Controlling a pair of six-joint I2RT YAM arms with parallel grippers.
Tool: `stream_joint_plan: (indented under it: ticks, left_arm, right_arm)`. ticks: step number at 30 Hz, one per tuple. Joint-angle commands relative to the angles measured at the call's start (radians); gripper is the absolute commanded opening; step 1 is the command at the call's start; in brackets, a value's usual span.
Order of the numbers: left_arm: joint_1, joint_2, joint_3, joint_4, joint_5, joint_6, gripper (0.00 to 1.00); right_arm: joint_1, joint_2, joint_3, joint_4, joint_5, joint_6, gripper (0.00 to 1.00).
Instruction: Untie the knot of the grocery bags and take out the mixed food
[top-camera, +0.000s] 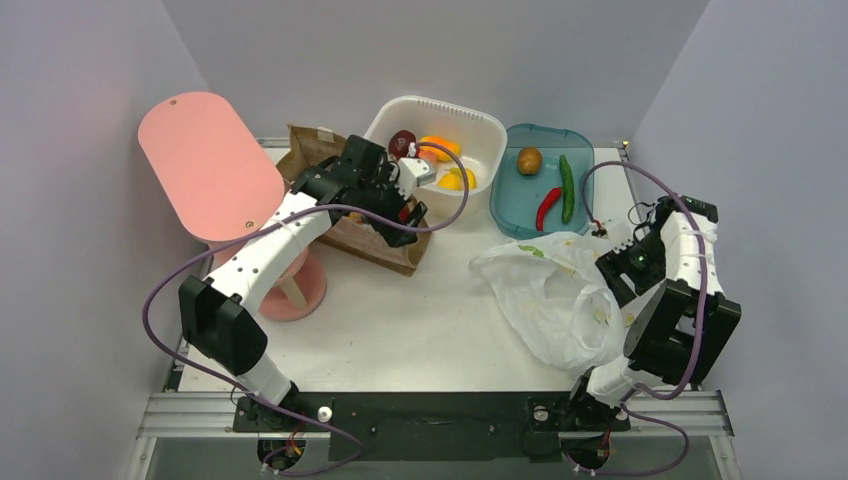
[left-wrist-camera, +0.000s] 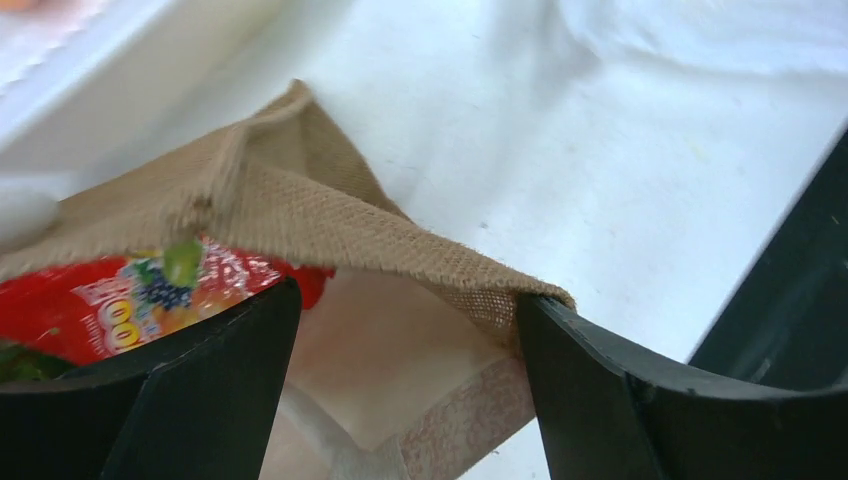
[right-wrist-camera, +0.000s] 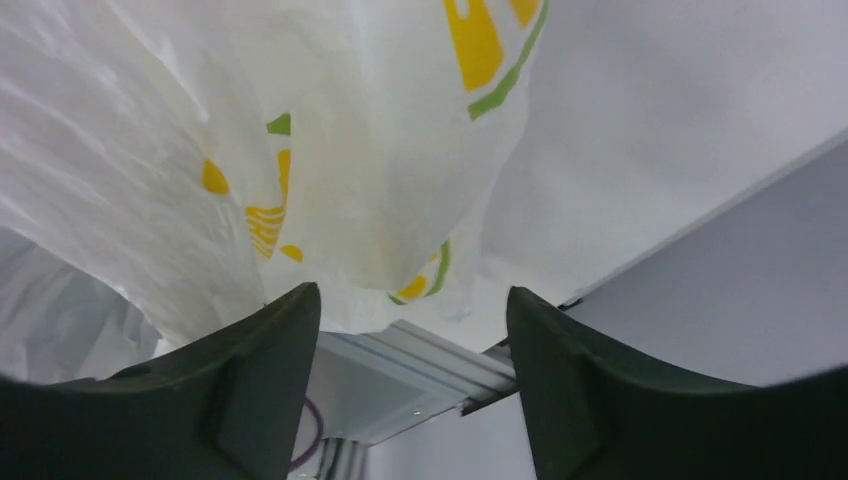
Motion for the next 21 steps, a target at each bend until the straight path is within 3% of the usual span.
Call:
stream_joint_plan:
  ticks: [1,7,13,17,21]
  left_arm:
    - [-0.064,-0.034,-0.015,-0.122,0.227,0.063,0.77]
    - [-0.120,-0.039,-0.040,-0.207,0.362,0.148,0.71]
    - [-0.184,-0.097,-0.082,-0.249,0.458,0.267,0.71]
    - [-0.181,-0.147,-0.087,-0.241,0.456,0.313,0.71]
    - [-0.107,-0.240,-0.086,-0.116,0.432,0.194,0.72]
  right_arm:
    - [-0.005,0.028,0.209,-0.182,-0.079,-0.050,0.77]
    - [0.001,0.015,0.380,-0.243,-0.238,0.036,0.89]
    - [0.069,-0.038,0.439,-0.236,-0.411,0.132,0.89]
    - [0.196,-0.074,0.472,-0.091,-0.478,0.331,0.89]
    - [0.332,-0.104,0.455,0.131,-0.453,0.558,0.89]
